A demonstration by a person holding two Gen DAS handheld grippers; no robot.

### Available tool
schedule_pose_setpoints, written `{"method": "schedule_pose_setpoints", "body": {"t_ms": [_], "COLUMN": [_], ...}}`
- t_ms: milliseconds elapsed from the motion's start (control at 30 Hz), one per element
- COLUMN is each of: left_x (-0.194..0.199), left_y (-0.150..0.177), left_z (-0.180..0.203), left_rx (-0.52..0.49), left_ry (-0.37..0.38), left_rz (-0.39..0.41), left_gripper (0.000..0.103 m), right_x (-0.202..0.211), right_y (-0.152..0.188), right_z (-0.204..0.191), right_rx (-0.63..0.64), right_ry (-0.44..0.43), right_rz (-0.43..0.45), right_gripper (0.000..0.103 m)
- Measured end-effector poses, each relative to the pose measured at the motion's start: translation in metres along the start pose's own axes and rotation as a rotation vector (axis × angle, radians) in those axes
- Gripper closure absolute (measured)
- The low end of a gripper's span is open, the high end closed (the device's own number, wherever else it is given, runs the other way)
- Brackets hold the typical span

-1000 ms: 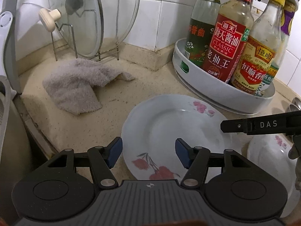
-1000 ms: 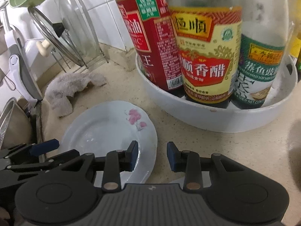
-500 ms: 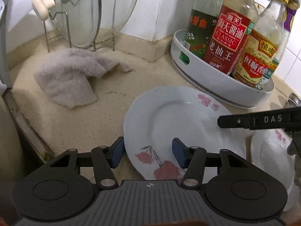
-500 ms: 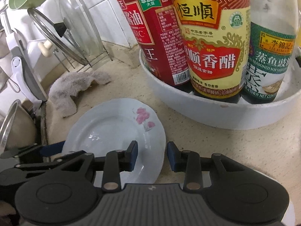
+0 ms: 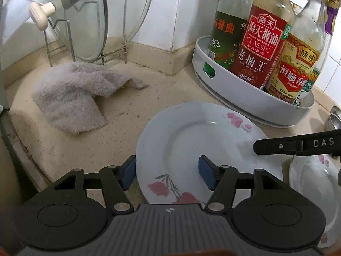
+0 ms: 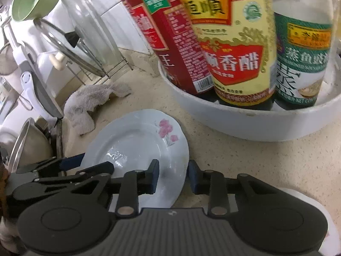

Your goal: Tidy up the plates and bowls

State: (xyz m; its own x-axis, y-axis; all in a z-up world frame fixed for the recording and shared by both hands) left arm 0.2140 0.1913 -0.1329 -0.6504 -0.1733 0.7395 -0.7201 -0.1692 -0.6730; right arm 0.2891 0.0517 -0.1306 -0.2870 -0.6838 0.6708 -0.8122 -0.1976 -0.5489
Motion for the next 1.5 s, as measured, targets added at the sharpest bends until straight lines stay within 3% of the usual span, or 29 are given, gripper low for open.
{"method": "schedule_pose_setpoints", "body": {"t_ms": [200, 733, 1500], "left_x": [0.002, 0.017, 0.051], "left_y": [-0.001, -0.009, -0.015], "left_z": [-0.008, -0.004, 0.043], "left_rx": [0.033, 0.060, -0.070], "left_ry": [0.001, 0.035, 0.142], "left_rz": [0.002, 0.038, 0.117], "left_gripper": [0.053, 0.053, 0.053], "right_x": [0.005, 0.032, 0.100], "right_y": [0.003, -0.005, 0.015], "right_z": [0.002, -0.001, -0.002], "right_rx": [-0.035, -0.100, -0.170], "right_ry": [0.011, -0.014, 0.059], "right_rz": [0.015, 0.103, 0.221], "right_gripper": [0.075, 0.075, 0.075]}}
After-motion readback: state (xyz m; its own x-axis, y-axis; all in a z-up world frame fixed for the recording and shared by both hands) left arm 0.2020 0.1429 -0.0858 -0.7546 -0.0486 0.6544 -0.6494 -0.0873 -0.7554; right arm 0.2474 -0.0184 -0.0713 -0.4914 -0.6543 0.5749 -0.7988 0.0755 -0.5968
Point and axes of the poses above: each gripper's, at about its wrist camera, not at the fingertips, and x roughly against the way its jaws point, z to its right, y to its underside, the point moved 10 cm from there along -x, roughly the way its jaws point, and after that the axes turned 9 degrees about -y, right-handed, at the moved point
